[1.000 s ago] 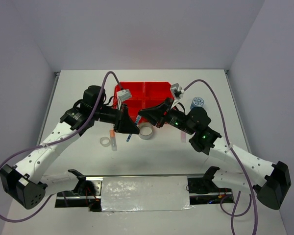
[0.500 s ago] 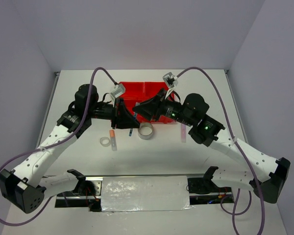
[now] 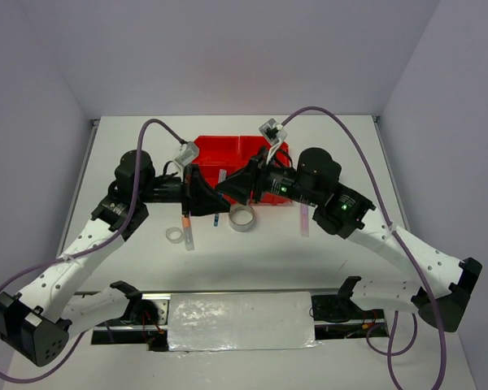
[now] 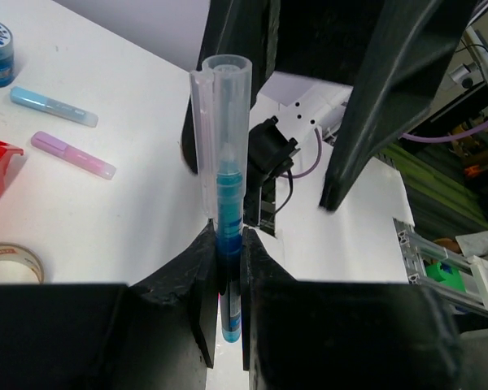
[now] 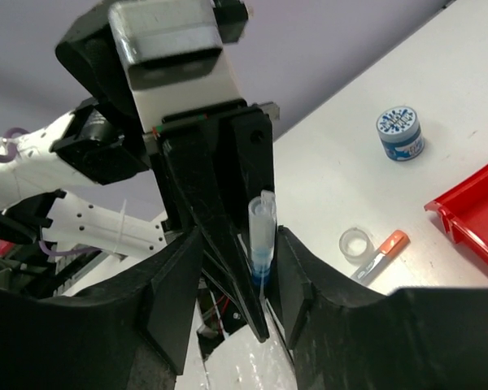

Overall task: Sort the stationery into containers
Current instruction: Close the pen cap on the pen, then place the pen in the storage box.

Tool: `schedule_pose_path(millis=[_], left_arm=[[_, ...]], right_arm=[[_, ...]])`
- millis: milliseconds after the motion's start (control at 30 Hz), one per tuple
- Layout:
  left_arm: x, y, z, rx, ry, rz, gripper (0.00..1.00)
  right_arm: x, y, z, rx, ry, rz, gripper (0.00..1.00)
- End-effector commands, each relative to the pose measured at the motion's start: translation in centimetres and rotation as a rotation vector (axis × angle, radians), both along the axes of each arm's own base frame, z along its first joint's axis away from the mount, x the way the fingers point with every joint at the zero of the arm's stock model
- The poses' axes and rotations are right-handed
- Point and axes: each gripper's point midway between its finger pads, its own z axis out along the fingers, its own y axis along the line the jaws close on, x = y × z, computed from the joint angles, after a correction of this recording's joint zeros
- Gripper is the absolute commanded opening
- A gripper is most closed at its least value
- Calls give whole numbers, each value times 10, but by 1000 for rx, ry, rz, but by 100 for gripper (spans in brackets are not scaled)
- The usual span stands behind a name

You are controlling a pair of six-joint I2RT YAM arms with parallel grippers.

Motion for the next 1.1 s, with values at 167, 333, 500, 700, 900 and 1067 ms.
schedule_pose_path(millis=[167,333,500,700,900,1067], left_arm=[[-1,2,31,-86,-76,18,0],[-3,1,33,-97,-66,7,0],[-4,-1,28,-91,-54,1,0],[-3,-4,23,-82,-37,8,0],[4,-7,14,-54,5,15,18],[37,5,-12,97,53,235,99]], right_arm=[[4,0,-23,-21,25,-48,52],[2,1,-29,5,43,-44,39],[6,4,-16,34,19,-50,38],[4,18,-22,55,48,6,33],[7,30,-39,66,78,47,0],[48,10,-59,-52,18,-50,0]])
